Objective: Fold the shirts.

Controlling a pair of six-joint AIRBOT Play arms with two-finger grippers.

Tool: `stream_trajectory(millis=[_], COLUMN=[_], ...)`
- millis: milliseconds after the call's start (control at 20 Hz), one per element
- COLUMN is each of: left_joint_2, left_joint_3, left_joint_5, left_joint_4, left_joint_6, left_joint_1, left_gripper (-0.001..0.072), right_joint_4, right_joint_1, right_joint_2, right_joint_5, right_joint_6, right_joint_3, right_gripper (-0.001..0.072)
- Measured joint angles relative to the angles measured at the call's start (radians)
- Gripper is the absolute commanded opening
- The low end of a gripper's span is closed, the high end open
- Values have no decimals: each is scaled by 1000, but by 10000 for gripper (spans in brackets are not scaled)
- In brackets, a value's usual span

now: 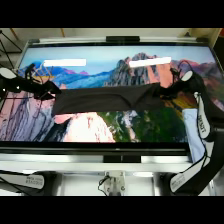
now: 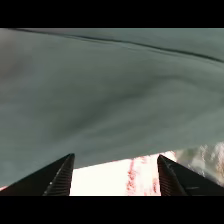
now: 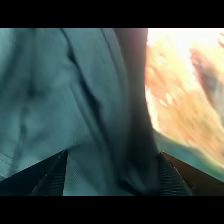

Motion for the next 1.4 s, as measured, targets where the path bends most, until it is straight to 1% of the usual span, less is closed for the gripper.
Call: stream_trajectory(millis=[50, 100, 150, 200, 250, 300, 350, 500, 600, 750, 850, 1000, 1100, 1250, 1400], left_joint_2=[3, 7, 9, 10, 11, 12, 12, 4, -16, -74, -116, -164, -192, -236, -246], left_joint_3=[0, 0, 0, 0, 0, 0, 0, 0, 0, 0, 0, 0, 0, 0, 0], left_joint_5=[-2, 0, 5, 6, 7, 11, 14, 43, 86, 176, 233, 323, 394, 499, 544], left_joint_4=[1, 1, 1, 1, 1, 1, 2, -3, -38, -146, -221, -285, -307, -380, -417], left_joint_6=[0, 0, 0, 0, 0, 0, 0, -2, -2, -2, 15, 24, 0, -29, -20], left_joint_1=[-18, -39, -61, -81, -102, -125, -148, -234, -303, -426, -517, -649, -725, -826, -859], left_gripper=[607, 603, 601, 586, 372, 73, 35, 35, 35, 34, 34, 34, 34, 32, 29], right_joint_4=[19, 32, 43, 56, 62, 70, 76, 111, 130, 169, 189, 204, 211, 217, 222], right_joint_1=[6, 11, 17, 22, 26, 28, 29, 32, 32, 32, 34, 34, 34, 34, 34], right_joint_2=[-8, -14, -20, -21, -19, -13, 3, 93, 180, 321, 415, 547, 623, 695, 715], right_joint_5=[0, 2, 3, 13, 19, 25, 37, 54, 85, 186, 270, 365, 409, 445, 451], right_joint_6=[-2, -2, -4, -7, -13, -18, -26, -40, -47, -53, -53, -42, -26, -4, 18], right_joint_3=[-1, -2, -3, -5, -5, -5, -6, -4, -4, -4, -3, -3, -4, -3, -3], right_gripper=[467, 270, 56, 58, 58, 58, 58, 58, 58, 58, 58, 58, 58, 58, 58])
